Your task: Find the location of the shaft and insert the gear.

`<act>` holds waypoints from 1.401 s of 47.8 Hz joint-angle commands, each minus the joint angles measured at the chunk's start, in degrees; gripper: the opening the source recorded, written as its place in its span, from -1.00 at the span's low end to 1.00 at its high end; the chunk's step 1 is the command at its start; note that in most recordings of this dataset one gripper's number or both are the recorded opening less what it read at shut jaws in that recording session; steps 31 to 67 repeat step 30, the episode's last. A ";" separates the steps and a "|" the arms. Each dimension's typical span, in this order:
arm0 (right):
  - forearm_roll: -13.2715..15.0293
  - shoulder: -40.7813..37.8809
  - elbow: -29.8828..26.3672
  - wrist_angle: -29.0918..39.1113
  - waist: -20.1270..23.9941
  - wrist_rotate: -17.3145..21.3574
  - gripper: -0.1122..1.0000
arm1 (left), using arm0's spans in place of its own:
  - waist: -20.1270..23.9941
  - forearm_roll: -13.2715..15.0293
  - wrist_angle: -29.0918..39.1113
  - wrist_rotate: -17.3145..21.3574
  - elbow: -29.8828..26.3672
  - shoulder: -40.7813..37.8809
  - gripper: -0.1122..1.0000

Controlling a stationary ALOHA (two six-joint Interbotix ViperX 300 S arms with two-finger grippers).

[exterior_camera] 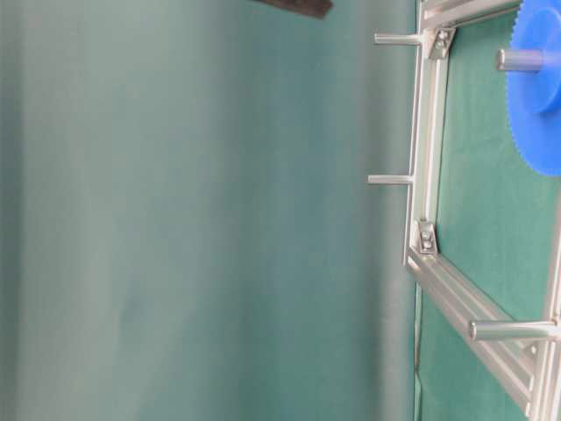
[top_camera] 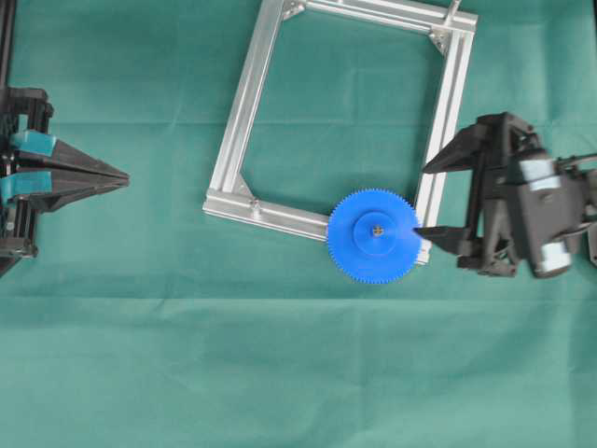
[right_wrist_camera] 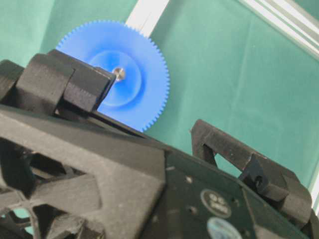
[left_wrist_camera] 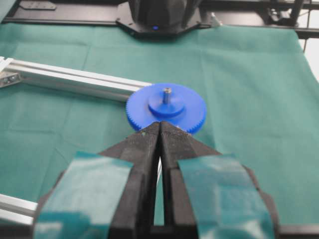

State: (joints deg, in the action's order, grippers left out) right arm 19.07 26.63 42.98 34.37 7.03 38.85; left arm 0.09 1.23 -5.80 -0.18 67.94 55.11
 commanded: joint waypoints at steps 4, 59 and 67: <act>0.09 4.48 1.58 -1.67 0.18 -0.09 0.82 | 0.00 0.00 -0.26 0.00 -0.88 -0.62 -0.77; 0.00 8.70 6.42 -1.58 2.90 -0.09 0.82 | 0.00 0.00 -0.26 0.00 -0.88 -0.53 -0.77; 0.00 8.70 6.42 -1.58 2.90 -0.09 0.82 | 0.00 0.00 -0.26 0.00 -0.88 -0.53 -0.77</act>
